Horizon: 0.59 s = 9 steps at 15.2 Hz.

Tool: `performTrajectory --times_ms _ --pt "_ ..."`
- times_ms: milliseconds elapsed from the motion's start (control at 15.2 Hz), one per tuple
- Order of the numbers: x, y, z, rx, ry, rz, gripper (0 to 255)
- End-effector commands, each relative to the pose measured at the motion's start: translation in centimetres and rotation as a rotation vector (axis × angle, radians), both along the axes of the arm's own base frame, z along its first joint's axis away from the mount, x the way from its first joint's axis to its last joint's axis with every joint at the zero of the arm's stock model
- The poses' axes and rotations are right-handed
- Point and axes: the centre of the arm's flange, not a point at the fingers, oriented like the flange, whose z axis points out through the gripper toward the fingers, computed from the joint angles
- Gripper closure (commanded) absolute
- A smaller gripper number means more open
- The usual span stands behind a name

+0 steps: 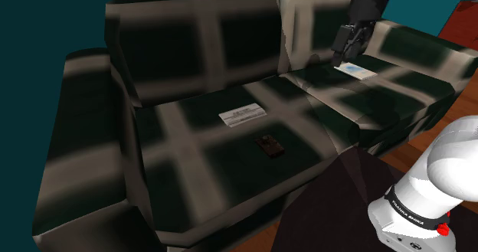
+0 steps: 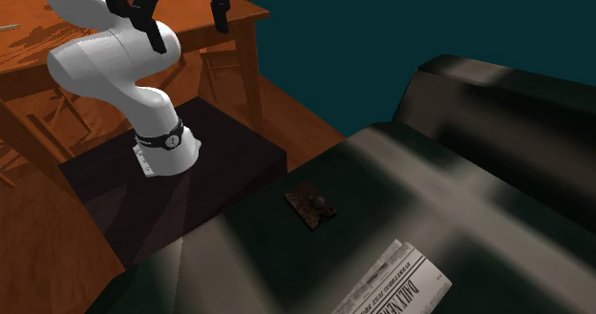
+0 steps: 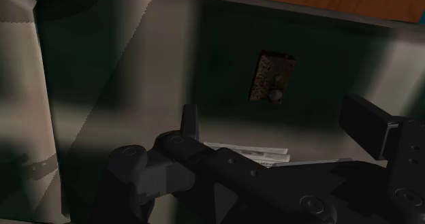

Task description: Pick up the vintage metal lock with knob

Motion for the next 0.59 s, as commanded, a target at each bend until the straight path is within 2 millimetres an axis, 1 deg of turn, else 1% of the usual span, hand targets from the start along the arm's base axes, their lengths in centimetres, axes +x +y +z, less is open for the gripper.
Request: performTrajectory --times_ms 0,528 --pt "0.0 0.0 0.0 0.000 0.000 0.000 0" --pt "4.9 1.2 -9.4 0.056 0.034 -0.030 0"
